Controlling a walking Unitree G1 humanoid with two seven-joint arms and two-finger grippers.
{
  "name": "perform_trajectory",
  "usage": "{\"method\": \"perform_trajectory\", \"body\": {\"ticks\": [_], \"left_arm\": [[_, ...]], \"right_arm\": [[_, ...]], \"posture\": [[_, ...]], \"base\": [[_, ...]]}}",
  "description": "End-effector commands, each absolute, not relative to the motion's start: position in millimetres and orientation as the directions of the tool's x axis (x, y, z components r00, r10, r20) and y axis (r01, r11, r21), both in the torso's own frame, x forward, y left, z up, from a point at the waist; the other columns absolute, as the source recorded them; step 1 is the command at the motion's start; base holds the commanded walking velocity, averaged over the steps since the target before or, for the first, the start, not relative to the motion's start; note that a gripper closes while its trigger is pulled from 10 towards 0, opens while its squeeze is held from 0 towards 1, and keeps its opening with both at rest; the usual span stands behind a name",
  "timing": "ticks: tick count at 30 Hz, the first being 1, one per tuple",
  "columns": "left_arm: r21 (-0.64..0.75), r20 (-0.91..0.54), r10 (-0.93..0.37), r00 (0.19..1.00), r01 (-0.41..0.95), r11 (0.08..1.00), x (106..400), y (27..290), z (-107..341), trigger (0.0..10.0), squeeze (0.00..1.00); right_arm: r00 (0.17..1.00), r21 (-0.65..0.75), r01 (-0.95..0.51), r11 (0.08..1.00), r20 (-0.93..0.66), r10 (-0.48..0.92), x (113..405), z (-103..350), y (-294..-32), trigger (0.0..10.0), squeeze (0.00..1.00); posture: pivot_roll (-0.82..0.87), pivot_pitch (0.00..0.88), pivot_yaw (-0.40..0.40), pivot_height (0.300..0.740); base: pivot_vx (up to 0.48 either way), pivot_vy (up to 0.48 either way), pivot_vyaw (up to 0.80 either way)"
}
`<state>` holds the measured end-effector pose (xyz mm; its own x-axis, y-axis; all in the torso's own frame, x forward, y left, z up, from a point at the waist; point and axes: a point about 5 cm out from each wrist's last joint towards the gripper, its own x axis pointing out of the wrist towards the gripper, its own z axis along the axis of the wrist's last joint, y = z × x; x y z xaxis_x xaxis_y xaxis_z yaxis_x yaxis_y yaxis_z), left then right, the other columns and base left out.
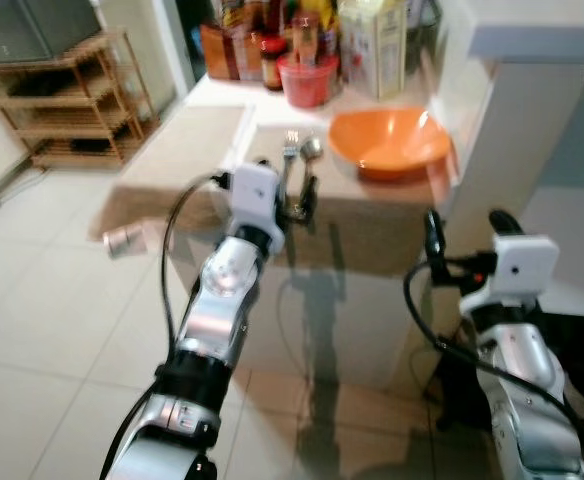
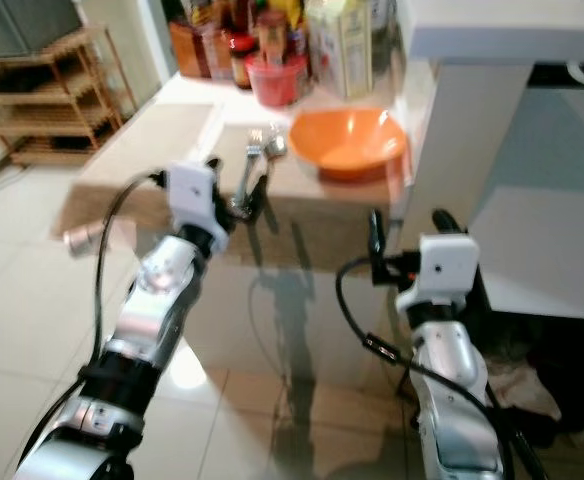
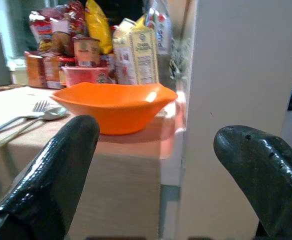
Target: Setting the table
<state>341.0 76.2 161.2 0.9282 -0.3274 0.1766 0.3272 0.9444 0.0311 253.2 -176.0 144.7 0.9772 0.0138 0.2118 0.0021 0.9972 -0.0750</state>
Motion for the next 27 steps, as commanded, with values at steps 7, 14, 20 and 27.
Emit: {"method": "perform_trajectory", "body": {"ticks": [7,14,20,27], "left_arm": [[0.056,0.195,-0.251,0.948,0.245,0.968,347,97,169,10.0,0.00],[0.084,0.166,-0.241,0.956,0.230,0.970,352,99,167,10.0,0.00],[0.087,0.157,-0.255,0.954,0.244,0.966,354,98,167,10.0,0.00],[0.099,0.128,-0.279,0.952,0.268,0.958,354,93,162,10.0,0.00]], "right_arm": [[0.970,-0.083,-0.033,0.996,0.236,0.051,253,150,-165,10.0,0.00],[0.967,-0.070,-0.053,0.996,0.247,0.069,252,151,-162,10.0,0.00],[0.969,-0.063,-0.054,0.997,0.238,0.067,250,148,-163,10.0,0.00],[0.976,-0.038,-0.041,0.998,0.215,0.048,249,141,-167,10.0,0.00]], "posture": [[-0.01,0.000,0.072,0.732],[-0.02,0.000,0.080,0.732],[-0.02,0.000,0.084,0.732],[-0.02,0.000,0.085,0.732]], "base": [[0.106,0.087,-0.32],[0.000,0.000,-0.08],[0.000,0.000,-0.51],[0.000,0.000,-0.49]]}}
